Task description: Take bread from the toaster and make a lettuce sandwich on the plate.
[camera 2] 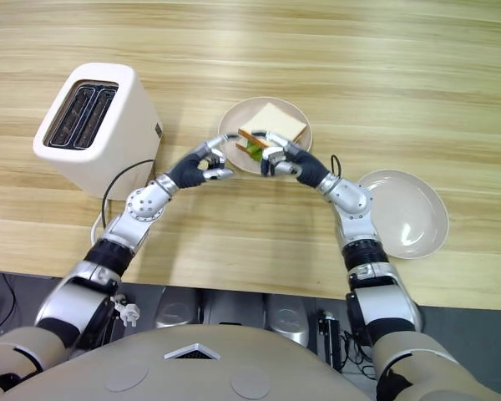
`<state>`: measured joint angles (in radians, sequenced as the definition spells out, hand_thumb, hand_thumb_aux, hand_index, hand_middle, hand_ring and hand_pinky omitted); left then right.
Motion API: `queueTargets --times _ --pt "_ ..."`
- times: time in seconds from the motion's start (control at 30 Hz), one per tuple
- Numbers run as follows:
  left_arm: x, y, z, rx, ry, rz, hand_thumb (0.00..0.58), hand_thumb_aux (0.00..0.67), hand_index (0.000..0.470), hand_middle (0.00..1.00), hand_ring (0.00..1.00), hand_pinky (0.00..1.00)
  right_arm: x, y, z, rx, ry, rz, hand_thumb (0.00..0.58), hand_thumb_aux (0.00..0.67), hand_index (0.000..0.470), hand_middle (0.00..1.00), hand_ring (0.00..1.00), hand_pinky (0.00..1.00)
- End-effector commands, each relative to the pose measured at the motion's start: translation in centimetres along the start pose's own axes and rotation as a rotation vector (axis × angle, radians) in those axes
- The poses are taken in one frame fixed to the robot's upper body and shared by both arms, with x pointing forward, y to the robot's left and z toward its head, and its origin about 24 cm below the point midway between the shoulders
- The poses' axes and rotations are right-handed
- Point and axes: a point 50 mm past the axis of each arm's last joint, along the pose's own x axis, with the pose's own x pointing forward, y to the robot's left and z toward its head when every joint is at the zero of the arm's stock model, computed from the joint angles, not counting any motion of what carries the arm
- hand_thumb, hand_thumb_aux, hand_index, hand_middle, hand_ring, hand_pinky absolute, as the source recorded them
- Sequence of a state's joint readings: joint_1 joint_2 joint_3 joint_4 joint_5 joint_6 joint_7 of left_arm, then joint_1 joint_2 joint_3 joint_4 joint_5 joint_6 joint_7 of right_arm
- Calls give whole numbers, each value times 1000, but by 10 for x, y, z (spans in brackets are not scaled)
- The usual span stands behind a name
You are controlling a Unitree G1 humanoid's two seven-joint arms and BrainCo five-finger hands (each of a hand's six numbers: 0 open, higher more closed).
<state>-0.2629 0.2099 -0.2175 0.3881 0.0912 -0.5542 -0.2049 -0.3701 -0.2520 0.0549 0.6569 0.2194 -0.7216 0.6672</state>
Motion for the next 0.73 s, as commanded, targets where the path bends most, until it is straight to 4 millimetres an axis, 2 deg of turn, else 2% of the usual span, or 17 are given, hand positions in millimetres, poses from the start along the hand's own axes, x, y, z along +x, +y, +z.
queueTargets --times 0.03,0.23,0.37,0.53,0.73 --pt "-5 13 2 -84 16 162 0 0 0 0 0 0 4 -4 1 41 -58 -225 0 0 0 0 0 0" --pt "-17 6 -2 -173 47 258 0 0 0 0 0 0 12 2 11 -2 -184 -432 0 0 0 0 0 0" --pt "-15 9 0 -195 25 347 0 0 0 0 0 0 5 1 14 -128 -187 -504 0 0 0 0 0 0" --pt "-15 5 4 -207 -20 405 0 0 0 0 0 0 -1 9 19 -234 -222 -542 0 0 0 0 0 0" --pt "-15 12 11 -199 -84 498 0 0 0 0 0 0 -6 8 12 -229 -172 -555 0 0 0 0 0 0"
